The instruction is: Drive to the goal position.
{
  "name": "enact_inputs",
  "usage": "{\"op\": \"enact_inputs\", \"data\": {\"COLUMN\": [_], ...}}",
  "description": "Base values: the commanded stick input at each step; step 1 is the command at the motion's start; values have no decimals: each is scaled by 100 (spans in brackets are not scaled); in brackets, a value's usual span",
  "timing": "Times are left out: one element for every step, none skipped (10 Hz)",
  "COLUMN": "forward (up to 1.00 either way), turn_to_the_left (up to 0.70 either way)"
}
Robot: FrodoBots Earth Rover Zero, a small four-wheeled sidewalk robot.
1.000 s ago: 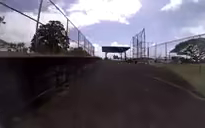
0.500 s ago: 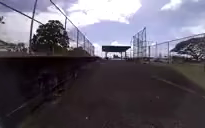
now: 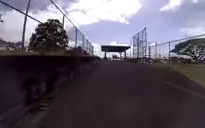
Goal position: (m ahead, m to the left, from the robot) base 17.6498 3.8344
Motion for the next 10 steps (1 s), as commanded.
{"op": "enact_inputs", "data": {"forward": [70, 70, 70, 70, 70, 70, 70, 70, 70, 70], "turn_to_the_left": [-8, -22, -29, -19, -9, -3, -1, 1, -1, 0]}}
